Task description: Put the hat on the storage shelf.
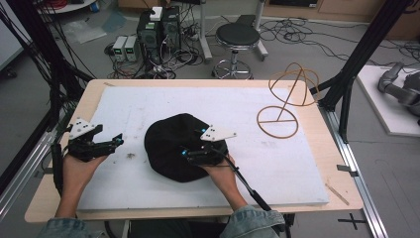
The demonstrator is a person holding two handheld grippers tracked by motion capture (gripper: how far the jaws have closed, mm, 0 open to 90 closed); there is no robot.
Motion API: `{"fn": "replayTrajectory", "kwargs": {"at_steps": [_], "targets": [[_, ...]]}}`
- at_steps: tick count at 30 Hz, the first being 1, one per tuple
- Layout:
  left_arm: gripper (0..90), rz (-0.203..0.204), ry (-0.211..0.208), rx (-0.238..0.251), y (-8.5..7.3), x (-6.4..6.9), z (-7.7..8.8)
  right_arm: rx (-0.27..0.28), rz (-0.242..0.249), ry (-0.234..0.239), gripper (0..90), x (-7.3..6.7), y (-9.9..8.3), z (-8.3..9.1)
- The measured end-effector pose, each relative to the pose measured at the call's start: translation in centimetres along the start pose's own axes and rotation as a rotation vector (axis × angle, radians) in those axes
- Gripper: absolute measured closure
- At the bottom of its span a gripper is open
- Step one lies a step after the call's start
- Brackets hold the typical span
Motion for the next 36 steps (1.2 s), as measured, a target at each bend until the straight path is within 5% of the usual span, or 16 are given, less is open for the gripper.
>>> {"fn": "replayTrajectory", "kwargs": {"at_steps": [21, 36], "targets": [[20.5, 0.005, 0.004, 0.003, -0.02, -0.13, 0.04, -0.010, 0.011, -0.011, 63.1, 0.32, -0.15, 0.20], [20.5, 0.005, 0.006, 0.003, -0.01, -0.17, 0.03, 0.002, 0.015, -0.033, 75.1, 0.56, 0.08, 0.59]]}}
Point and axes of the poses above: each handheld gripper's, and its own axes: z roughly backward along the jaws, y roughly out of its top, x roughly to its right, the point moved 10 cm from there along -z, roughly forward along the jaws, and after that the axes turned 9 degrees about -x, right-handed, at the moved point
